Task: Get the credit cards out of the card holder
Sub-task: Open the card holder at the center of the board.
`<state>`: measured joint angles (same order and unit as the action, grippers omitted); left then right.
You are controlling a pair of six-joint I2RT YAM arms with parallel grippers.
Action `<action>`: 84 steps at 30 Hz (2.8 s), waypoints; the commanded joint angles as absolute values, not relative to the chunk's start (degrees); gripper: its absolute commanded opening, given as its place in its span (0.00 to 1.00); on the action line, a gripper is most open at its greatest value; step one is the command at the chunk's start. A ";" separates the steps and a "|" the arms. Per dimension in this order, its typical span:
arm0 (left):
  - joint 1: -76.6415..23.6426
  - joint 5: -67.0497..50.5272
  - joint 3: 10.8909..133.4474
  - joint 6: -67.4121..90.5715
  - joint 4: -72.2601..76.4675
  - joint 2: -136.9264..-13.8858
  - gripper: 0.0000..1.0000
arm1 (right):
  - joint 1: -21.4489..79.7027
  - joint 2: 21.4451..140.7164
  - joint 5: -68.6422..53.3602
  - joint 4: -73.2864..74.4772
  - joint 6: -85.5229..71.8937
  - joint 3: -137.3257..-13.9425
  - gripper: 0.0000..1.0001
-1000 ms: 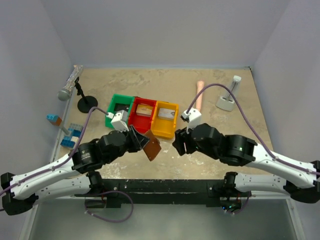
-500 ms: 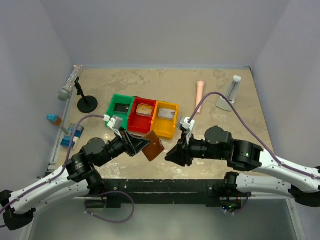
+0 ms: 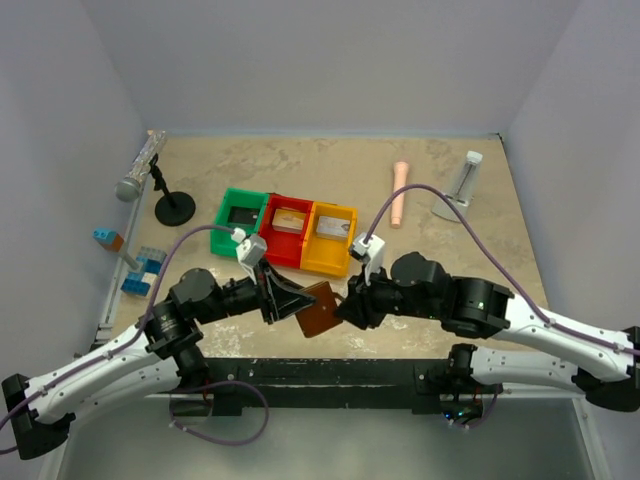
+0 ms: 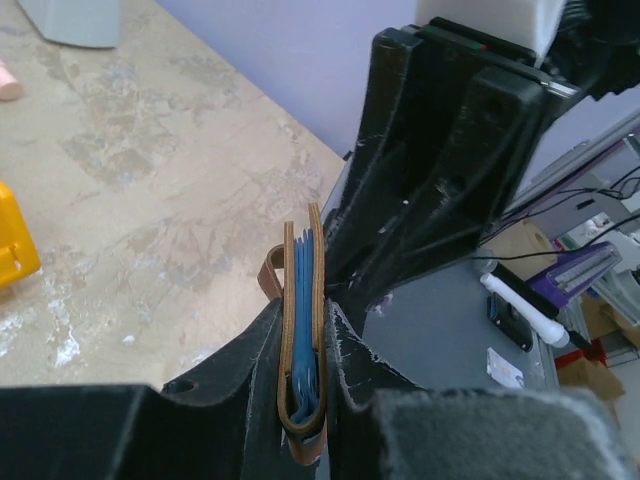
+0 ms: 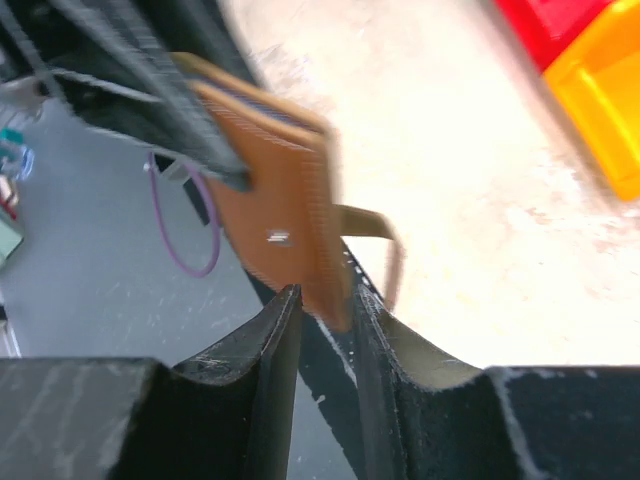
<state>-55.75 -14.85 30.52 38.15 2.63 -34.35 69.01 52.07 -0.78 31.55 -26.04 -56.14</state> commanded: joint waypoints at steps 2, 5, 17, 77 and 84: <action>-54.06 -24.42 31.03 34.98 11.24 -30.77 0.00 | 67.15 47.29 4.04 33.66 -28.39 -55.55 0.31; -53.09 -29.60 29.89 36.12 16.15 -30.41 0.00 | 66.53 45.27 3.00 33.05 -28.39 -54.49 0.32; -46.85 -48.68 27.07 49.91 42.60 -38.49 0.00 | 65.39 31.03 -7.63 21.45 -30.58 -49.49 0.64; -45.79 -51.59 26.89 59.32 61.43 -47.29 0.00 | 66.27 49.48 -20.92 17.31 -33.49 -58.36 0.62; -45.79 -50.89 26.72 61.87 66.35 -47.72 0.00 | 66.18 50.45 -20.30 16.26 -34.10 -57.22 0.38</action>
<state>-46.00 -56.66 26.33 60.69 59.11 -47.42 66.06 48.34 -23.59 16.49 -34.20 -56.69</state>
